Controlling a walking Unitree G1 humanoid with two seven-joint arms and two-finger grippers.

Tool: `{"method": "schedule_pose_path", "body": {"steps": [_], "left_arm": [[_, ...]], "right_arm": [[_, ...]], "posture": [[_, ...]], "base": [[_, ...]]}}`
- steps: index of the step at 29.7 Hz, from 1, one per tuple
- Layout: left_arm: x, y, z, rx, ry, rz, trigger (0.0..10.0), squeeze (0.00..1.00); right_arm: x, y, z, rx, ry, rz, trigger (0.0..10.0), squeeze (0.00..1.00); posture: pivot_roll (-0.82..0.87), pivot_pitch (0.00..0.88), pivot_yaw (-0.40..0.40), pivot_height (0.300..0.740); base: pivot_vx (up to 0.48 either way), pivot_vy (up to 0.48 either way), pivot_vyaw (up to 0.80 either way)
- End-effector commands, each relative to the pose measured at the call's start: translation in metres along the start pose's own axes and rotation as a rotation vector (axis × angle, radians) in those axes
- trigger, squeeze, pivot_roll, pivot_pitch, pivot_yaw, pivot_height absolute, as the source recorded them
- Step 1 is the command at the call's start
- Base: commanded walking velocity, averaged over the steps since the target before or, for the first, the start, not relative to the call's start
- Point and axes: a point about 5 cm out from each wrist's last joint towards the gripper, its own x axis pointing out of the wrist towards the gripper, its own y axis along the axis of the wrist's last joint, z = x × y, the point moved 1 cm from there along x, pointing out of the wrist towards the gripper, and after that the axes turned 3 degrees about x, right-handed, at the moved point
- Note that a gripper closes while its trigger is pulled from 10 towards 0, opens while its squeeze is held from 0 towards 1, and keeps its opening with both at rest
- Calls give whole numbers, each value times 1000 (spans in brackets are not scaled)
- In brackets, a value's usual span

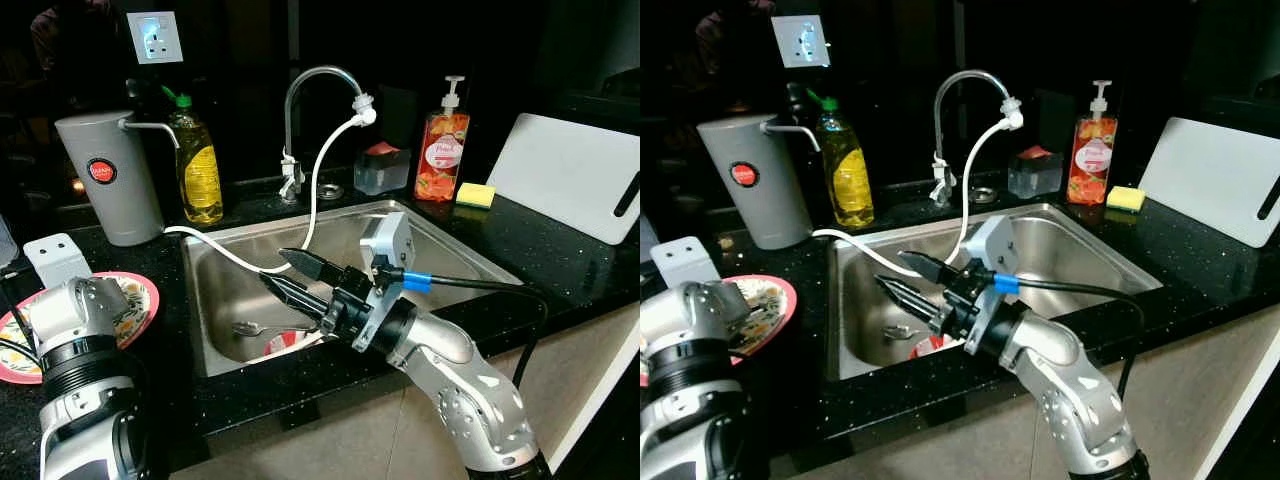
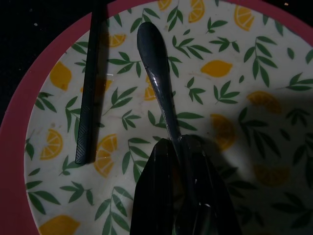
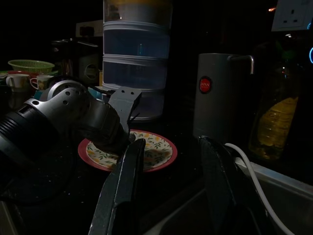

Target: Kitchen organization

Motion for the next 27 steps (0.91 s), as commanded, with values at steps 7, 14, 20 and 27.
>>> {"method": "schedule_pose_path", "body": {"steps": [7, 14, 20, 27], "left_arm": [[-8, 16, 7, 21, -40, 143, 10000, 0], [-21, 32, 16, 75, -104, 262, 10000, 0], [-34, 35, 41, 167, -293, 329, 10000, 0], [-70, 25, 90, 321, -714, 396, 10000, 0]], "right_arm": [[0, 4, 0, -10, 2, 17, 10000, 0], [1, 5, 1, -11, 2, 20, 10000, 0], [1, 5, 2, -11, -2, 23, 10000, 0], [0, 6, 8, -21, -52, 22, 10000, 0]], "posture": [[-53, 16, 46, 740], [-51, 9, 45, 740], [-54, 12, 47, 740], [-59, 16, 50, 740]], "base": [[0, 0, 0], [0, 0, 0], [0, 0, 0], [0, 0, 0]]}}
